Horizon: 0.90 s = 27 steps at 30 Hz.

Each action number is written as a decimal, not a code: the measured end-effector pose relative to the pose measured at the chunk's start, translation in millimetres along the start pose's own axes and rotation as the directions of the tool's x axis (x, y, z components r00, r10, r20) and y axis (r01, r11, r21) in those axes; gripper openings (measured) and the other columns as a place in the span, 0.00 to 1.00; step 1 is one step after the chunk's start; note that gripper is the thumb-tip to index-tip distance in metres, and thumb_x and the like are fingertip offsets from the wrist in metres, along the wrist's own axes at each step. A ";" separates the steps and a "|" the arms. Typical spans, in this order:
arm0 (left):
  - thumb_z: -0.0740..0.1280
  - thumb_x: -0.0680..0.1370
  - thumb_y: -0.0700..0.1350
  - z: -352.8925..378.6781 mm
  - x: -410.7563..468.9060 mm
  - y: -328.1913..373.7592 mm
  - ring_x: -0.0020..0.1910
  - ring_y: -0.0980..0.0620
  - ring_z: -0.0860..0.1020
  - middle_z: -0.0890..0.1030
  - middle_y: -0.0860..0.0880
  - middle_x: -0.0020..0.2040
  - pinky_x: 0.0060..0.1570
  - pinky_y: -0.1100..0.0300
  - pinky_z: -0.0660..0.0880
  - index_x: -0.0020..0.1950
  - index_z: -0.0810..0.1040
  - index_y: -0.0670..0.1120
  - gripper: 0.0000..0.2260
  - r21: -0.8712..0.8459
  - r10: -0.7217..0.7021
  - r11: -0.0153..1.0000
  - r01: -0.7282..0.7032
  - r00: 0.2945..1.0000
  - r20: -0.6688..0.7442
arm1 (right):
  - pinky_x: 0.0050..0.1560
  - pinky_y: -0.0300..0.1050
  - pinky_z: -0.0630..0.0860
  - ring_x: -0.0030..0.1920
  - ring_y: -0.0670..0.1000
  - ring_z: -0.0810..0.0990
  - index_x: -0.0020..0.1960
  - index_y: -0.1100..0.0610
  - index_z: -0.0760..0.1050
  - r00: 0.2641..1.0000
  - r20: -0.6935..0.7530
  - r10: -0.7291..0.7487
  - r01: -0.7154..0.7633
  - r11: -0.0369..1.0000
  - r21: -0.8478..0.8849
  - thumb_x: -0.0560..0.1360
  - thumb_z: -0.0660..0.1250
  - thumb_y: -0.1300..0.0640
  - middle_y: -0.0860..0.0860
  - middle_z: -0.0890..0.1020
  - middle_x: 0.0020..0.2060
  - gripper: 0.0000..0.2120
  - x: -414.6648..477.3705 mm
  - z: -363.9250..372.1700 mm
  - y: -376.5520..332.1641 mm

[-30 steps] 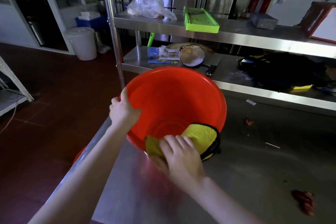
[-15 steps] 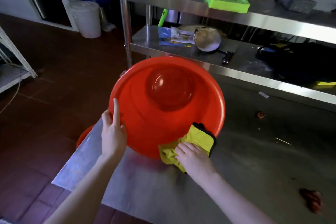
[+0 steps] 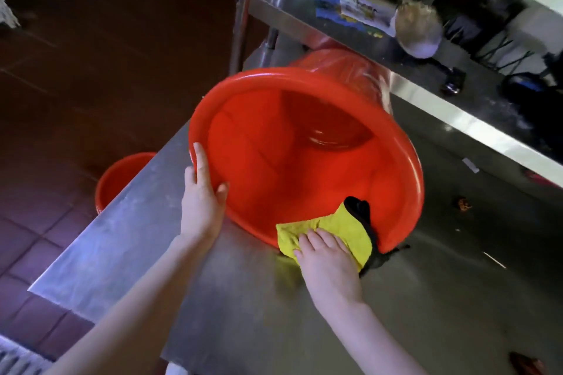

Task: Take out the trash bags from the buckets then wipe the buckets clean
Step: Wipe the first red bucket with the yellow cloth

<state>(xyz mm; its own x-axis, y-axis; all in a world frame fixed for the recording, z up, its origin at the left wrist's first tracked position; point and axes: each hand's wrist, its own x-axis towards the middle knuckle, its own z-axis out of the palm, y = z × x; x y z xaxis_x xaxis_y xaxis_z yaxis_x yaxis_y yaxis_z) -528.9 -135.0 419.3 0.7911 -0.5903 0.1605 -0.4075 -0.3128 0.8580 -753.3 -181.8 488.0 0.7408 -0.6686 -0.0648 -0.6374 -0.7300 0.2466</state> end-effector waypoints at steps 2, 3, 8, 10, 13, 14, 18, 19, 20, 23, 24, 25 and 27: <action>0.68 0.78 0.42 8.0 7.0 -12.6 0.52 0.45 0.75 0.69 0.44 0.62 0.52 0.56 0.68 0.71 0.30 0.72 0.49 -0.036 -0.006 0.999 0.005 1.000 -0.006 | 0.53 0.46 0.80 0.52 0.52 0.83 0.51 0.56 0.84 1.000 -0.001 0.009 -0.009 1.000 0.022 0.70 0.75 0.46 0.51 0.85 0.50 0.16 10.9 5.9 -11.5; 0.69 0.78 0.43 10.7 10.5 -18.4 0.53 0.47 0.75 0.70 0.44 0.63 0.53 0.57 0.67 0.71 0.29 0.72 0.49 -0.050 -0.011 0.999 0.011 1.000 -0.005 | 0.55 0.47 0.79 0.54 0.52 0.83 0.54 0.56 0.84 1.000 0.000 0.015 -0.015 0.999 0.040 0.71 0.73 0.46 0.51 0.85 0.53 0.17 16.2 9.1 -17.8; 0.71 0.76 0.43 14.8 16.7 -35.8 0.49 0.46 0.78 0.75 0.43 0.62 0.50 0.55 0.72 0.71 0.30 0.72 0.51 -0.124 -0.013 0.992 0.014 1.000 0.010 | 0.77 0.49 0.49 0.77 0.51 0.54 0.78 0.52 0.55 0.980 0.198 0.014 -0.043 0.989 0.143 0.81 0.48 0.39 0.50 0.57 0.78 0.30 56.2 27.9 -45.4; 0.71 0.76 0.43 15.5 16.7 -37.5 0.41 0.50 0.77 0.77 0.45 0.54 0.45 0.54 0.73 0.71 0.29 0.72 0.51 -0.140 0.014 0.990 -0.011 1.000 0.019 | 0.77 0.49 0.40 0.78 0.49 0.42 0.79 0.50 0.42 0.967 0.248 0.059 -0.098 0.984 0.149 0.80 0.41 0.37 0.47 0.44 0.79 0.32 75.3 39.8 -46.7; 0.71 0.76 0.42 17.6 17.3 -38.2 0.38 0.57 0.75 0.74 0.49 0.45 0.41 0.58 0.73 0.71 0.29 0.72 0.52 -0.149 0.067 0.987 -0.062 0.997 0.028 | 0.77 0.50 0.38 0.78 0.48 0.39 0.79 0.49 0.38 0.950 0.280 0.137 -0.181 0.973 0.139 0.79 0.36 0.36 0.46 0.41 0.78 0.32 102.6 49.3 -42.2; 0.71 0.76 0.42 18.7 17.4 -39.2 0.37 0.57 0.75 0.73 0.51 0.43 0.39 0.62 0.71 0.71 0.30 0.72 0.52 -0.144 0.082 0.986 -0.079 0.997 0.015 | 0.77 0.50 0.39 0.78 0.49 0.41 0.79 0.49 0.40 0.947 0.275 0.165 -0.208 0.969 0.134 0.80 0.36 0.36 0.46 0.44 0.79 0.32 112.3 51.3 -40.0; 0.72 0.75 0.42 20.4 18.6 -44.6 0.34 0.56 0.75 0.73 0.53 0.38 0.35 0.66 0.70 0.72 0.31 0.71 0.52 -0.146 0.077 0.986 -0.078 0.997 -0.009 | 0.76 0.51 0.47 0.77 0.52 0.54 0.79 0.50 0.46 0.950 0.238 0.202 -0.235 0.965 0.116 0.81 0.40 0.39 0.49 0.53 0.78 0.30 150.1 56.5 -29.0; 0.72 0.76 0.42 21.1 18.1 -44.9 0.34 0.55 0.76 0.75 0.51 0.39 0.35 0.65 0.71 0.73 0.31 0.70 0.52 -0.152 0.065 0.986 -0.066 0.998 -0.012 | 0.76 0.51 0.48 0.76 0.53 0.55 0.79 0.50 0.46 0.953 0.228 0.199 -0.229 0.967 0.112 0.82 0.41 0.39 0.49 0.53 0.78 0.29 155.2 55.6 -26.9; 0.72 0.76 0.42 22.2 17.2 -44.5 0.35 0.55 0.77 0.77 0.49 0.43 0.36 0.64 0.72 0.73 0.31 0.69 0.51 -0.158 0.051 0.986 -0.053 0.999 -0.018 | 0.76 0.52 0.49 0.76 0.53 0.55 0.79 0.50 0.46 0.957 0.217 0.192 -0.219 0.970 0.107 0.82 0.42 0.40 0.49 0.53 0.79 0.29 157.0 54.2 -25.6; 0.71 0.76 0.42 27.0 9.1 -38.0 0.43 0.44 0.80 0.80 0.41 0.57 0.43 0.58 0.74 0.76 0.34 0.67 0.50 -0.184 -0.027 0.983 0.011 0.996 -0.086 | 0.76 0.58 0.43 0.77 0.54 0.50 0.79 0.49 0.48 0.969 0.183 0.168 -0.189 0.977 0.103 0.82 0.43 0.40 0.50 0.50 0.79 0.28 140.3 43.7 -27.9; 0.71 0.76 0.41 28.5 6.3 -35.5 0.48 0.40 0.80 0.79 0.38 0.61 0.46 0.54 0.75 0.76 0.36 0.67 0.49 -0.197 -0.060 0.980 0.036 0.991 -0.117 | 0.75 0.60 0.40 0.78 0.54 0.47 0.78 0.48 0.49 0.971 0.184 0.153 -0.175 0.979 0.108 0.82 0.43 0.39 0.50 0.49 0.79 0.28 128.8 40.2 -30.3; 0.71 0.76 0.41 30.1 4.8 -33.0 0.51 0.38 0.80 0.78 0.38 0.63 0.49 0.51 0.76 0.77 0.36 0.67 0.49 -0.209 -0.083 0.977 0.053 0.987 -0.138 | 0.75 0.62 0.37 0.78 0.54 0.45 0.78 0.47 0.49 0.971 0.198 0.135 -0.160 0.980 0.116 0.81 0.44 0.39 0.50 0.48 0.79 0.28 116.2 37.3 -32.0; 0.71 0.76 0.41 32.6 3.6 -30.7 0.55 0.36 0.79 0.77 0.37 0.64 0.54 0.45 0.76 0.77 0.38 0.66 0.48 -0.209 -0.098 0.976 0.062 0.981 -0.168 | 0.74 0.62 0.37 0.78 0.56 0.47 0.78 0.47 0.52 0.969 0.228 0.094 -0.123 0.986 0.117 0.81 0.47 0.39 0.51 0.51 0.79 0.28 89.2 31.4 -34.2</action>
<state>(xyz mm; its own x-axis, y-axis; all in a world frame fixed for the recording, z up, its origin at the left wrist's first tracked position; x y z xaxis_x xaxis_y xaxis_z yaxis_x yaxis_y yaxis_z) -528.4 -151.8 377.6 0.8926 -0.4234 0.1550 -0.2532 -0.1861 0.9493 -672.1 -220.8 443.4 0.6096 -0.7487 -0.2606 -0.7440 -0.6538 0.1381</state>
